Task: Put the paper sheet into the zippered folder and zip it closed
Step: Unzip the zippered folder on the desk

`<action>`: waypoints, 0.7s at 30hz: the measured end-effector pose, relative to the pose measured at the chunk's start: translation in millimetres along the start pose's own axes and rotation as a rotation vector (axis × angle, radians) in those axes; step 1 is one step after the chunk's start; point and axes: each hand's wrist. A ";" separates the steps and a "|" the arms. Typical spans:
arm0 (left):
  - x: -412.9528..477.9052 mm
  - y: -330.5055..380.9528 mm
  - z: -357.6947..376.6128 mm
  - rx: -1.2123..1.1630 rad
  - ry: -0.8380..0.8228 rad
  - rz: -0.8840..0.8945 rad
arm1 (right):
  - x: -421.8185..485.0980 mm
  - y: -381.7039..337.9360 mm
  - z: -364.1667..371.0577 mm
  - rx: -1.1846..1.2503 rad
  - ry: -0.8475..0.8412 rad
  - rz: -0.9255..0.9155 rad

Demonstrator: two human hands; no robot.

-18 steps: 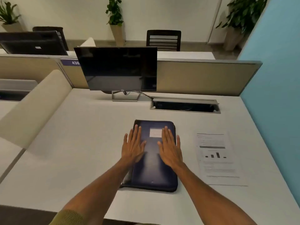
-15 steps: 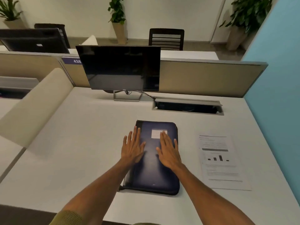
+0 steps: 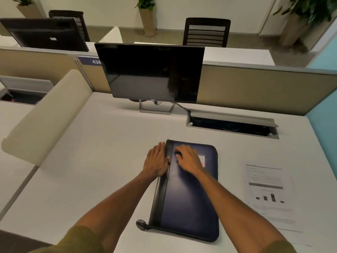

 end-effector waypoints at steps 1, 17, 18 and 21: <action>5.1 -2.7 -2.3 -0.022 -0.004 0.004 | 9.5 -1.7 -4.5 0.003 0.005 -0.009; 66.9 -10.6 0.9 -0.215 0.131 -0.012 | 118.7 2.6 -35.5 -0.082 -0.121 -0.089; 69.4 -10.6 1.5 -0.249 0.142 -0.021 | 122.4 3.2 -36.0 -0.094 -0.161 -0.098; 76.6 -11.0 0.4 -0.389 0.160 -0.066 | 132.8 4.3 -37.9 -0.123 -0.243 -0.124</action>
Point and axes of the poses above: each hand's wrist, its own x-axis towards the middle knuckle, its own z-axis out of the palm, y = z × x, and after that the axes turned 10 degrees about -y, right-handed
